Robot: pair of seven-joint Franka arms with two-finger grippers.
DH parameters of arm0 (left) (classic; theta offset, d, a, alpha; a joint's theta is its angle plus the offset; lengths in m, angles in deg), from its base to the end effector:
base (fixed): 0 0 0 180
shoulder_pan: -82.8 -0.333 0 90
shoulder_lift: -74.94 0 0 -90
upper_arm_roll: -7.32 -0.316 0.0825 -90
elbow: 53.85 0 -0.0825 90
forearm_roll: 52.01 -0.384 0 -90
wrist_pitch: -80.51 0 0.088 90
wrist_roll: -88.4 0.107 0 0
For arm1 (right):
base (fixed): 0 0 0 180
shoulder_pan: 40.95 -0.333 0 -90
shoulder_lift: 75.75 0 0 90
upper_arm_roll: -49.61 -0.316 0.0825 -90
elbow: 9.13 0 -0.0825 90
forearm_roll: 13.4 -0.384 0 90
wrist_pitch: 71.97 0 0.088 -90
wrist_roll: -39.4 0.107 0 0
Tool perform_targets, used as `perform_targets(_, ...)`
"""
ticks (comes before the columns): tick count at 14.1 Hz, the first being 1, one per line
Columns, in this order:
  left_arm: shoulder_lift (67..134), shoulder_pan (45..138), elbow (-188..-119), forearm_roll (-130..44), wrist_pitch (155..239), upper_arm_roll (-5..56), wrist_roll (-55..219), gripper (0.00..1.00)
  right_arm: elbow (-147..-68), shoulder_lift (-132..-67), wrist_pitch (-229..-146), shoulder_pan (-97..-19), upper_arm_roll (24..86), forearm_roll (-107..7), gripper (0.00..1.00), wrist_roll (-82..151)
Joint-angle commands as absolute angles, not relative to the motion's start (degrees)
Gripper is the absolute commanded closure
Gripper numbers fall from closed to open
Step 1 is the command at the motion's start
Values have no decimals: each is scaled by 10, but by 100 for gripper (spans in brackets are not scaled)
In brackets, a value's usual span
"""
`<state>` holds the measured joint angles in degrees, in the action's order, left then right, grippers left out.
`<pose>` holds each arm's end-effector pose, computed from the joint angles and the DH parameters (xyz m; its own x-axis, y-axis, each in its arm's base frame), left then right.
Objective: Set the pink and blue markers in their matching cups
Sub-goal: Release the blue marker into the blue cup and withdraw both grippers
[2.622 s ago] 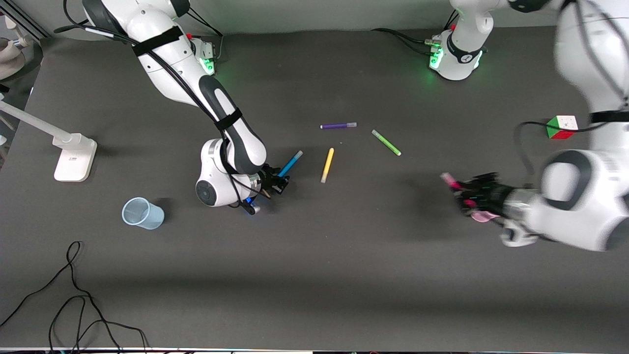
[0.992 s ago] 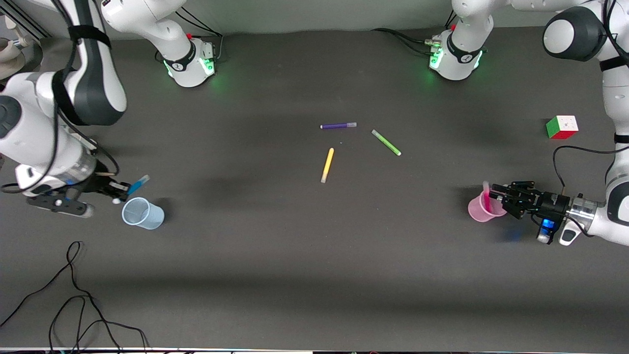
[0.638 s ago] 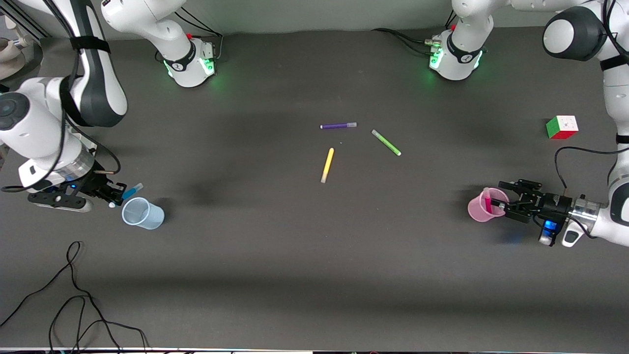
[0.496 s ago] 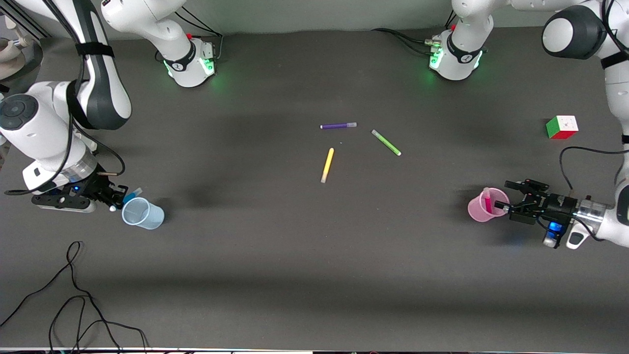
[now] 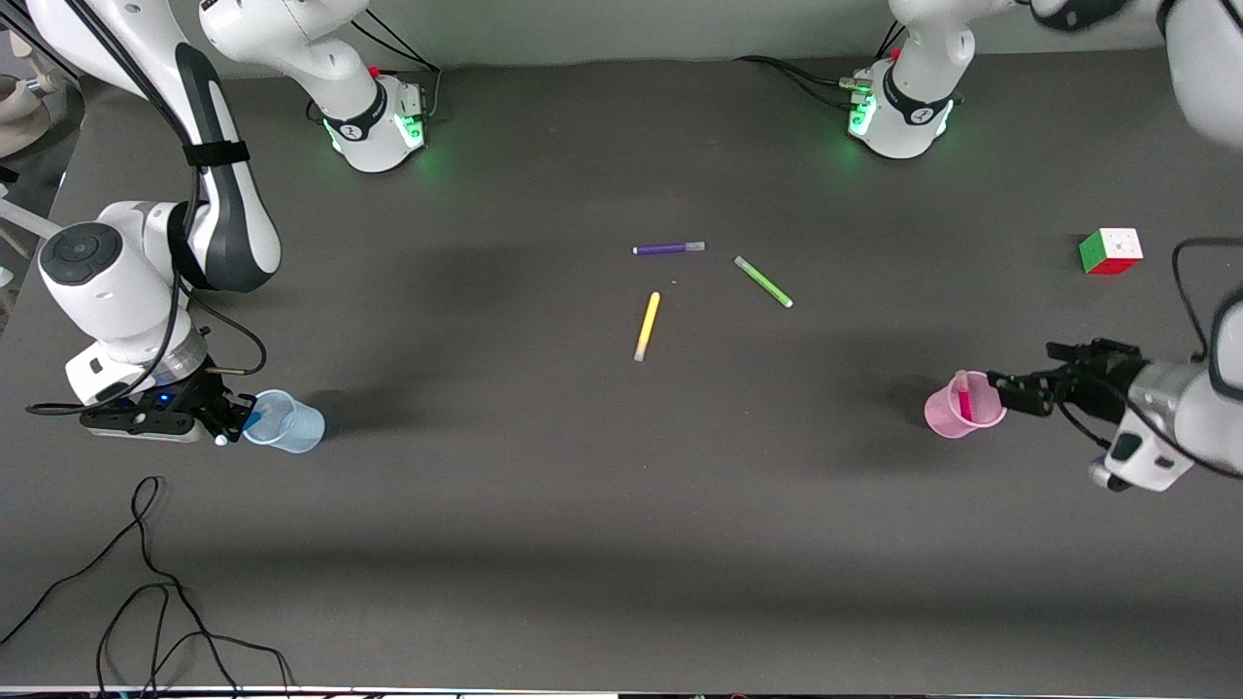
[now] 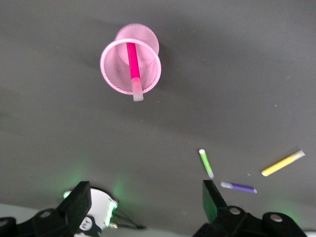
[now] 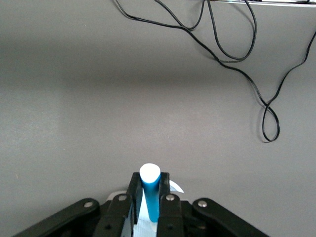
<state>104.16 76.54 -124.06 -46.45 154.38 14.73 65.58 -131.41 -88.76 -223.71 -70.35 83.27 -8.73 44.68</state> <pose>0.6515 -0.0070 0.4559 0.8284 0.3303 -0.4525 0.3614 -0.9322 -0.0189 0.5938 -0.0326 0.3513 0.9464 -0.0393 0.3205 -0.0931 -0.9836 0.1544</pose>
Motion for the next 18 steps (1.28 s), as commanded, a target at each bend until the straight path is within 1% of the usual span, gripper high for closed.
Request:
perform_targets(1,890,790,-1388,-516,1613,136,666,0,-1324,-891,-2267,-702,835,-84,100,435)
perform_targets(3,831,796,-1442,-531,1662,136,697,0,-1336,-896,-2286,-701,835,-85,100,435)
perform_targets(4,804,795,-1468,-532,1687,135,712,0,-1338,-899,-2293,-701,835,-85,35,436)
perform_targets(5,776,796,-1497,-544,1717,135,736,0,-1338,-901,-2294,-701,835,-86,1,441)
perform_targets(6,755,796,-1519,-567,1742,136,759,0,-1338,-901,-2290,-701,835,-86,0,445)
perform_targets(7,748,796,-1522,-574,1750,135,777,0,-1338,-898,-2287,-701,834,-86,0,446)
perform_targets(9,748,796,-1504,-582,1750,135,811,0,-1335,-889,-2276,-703,834,-86,0,444)
perform_targets(10,748,796,-1497,-586,1748,135,813,0,-1325,-876,-2241,-703,834,-86,0,444)
perform_targets(12,746,796,-1494,-587,1752,136,813,0,-1279,-852,-2126,-707,833,-97,0,444)
perform_targets(14,736,796,-1497,-586,1752,136,813,0,-1204,-830,-1976,-710,829,-145,0,437)
perform_targets(16,737,793,-1496,-586,1754,136,822,0,-1127,-809,-1830,-714,829,-147,0,435)
perform_targets(17,737,793,-1497,-585,1753,136,822,0,-1103,-793,-1777,-722,828,-147,0,434)
perform_targets(18,737,793,-1496,-585,1753,135,823,0,-1092,-770,-1741,-735,828,-144,0,436)
